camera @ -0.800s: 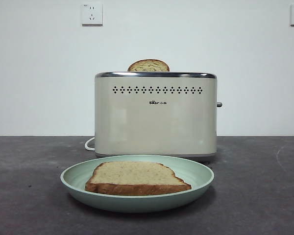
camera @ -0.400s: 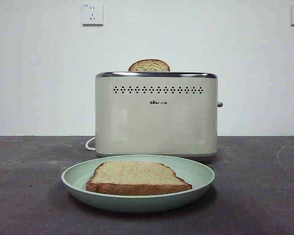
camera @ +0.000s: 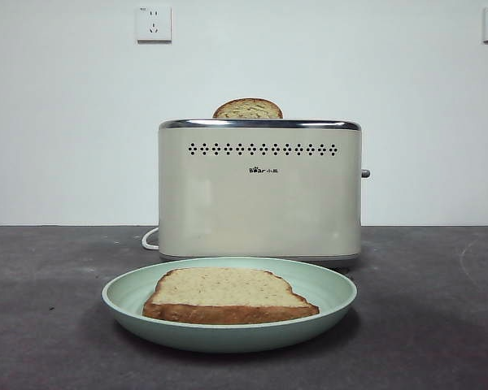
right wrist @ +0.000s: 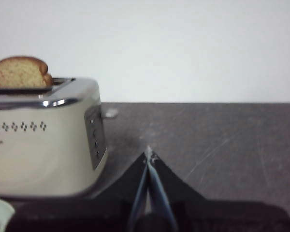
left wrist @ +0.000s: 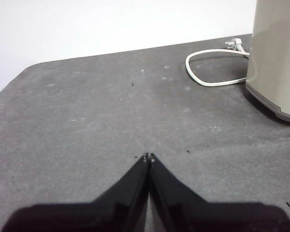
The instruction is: Take the bread from the toaster,put the bread on the plate,put the plate on the table
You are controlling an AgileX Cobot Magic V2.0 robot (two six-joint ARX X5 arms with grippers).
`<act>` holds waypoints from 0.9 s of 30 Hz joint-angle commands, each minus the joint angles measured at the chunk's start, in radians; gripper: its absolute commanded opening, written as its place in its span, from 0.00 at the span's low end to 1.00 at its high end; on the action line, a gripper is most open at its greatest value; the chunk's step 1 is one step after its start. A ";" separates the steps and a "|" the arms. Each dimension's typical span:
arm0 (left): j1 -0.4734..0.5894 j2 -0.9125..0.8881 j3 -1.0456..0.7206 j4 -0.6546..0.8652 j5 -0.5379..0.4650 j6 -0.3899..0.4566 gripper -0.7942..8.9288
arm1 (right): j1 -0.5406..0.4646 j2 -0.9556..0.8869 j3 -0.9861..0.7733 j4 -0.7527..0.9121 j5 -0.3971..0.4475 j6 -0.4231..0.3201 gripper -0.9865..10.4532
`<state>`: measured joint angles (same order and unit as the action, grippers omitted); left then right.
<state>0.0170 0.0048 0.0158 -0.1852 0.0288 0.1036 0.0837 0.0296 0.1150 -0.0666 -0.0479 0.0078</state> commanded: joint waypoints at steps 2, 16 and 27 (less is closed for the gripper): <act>0.003 -0.003 -0.013 0.005 -0.002 -0.006 0.08 | -0.001 -0.028 -0.081 0.014 0.004 0.061 0.09; 0.003 -0.003 -0.013 0.005 -0.001 -0.006 0.08 | -0.001 -0.028 -0.110 -0.114 -0.002 0.080 0.09; 0.003 -0.003 -0.013 0.005 -0.001 -0.006 0.08 | -0.001 -0.028 -0.110 -0.113 0.001 0.081 0.09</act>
<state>0.0170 0.0048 0.0158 -0.1856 0.0288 0.1036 0.0837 0.0040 0.0143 -0.1669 -0.0486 0.0795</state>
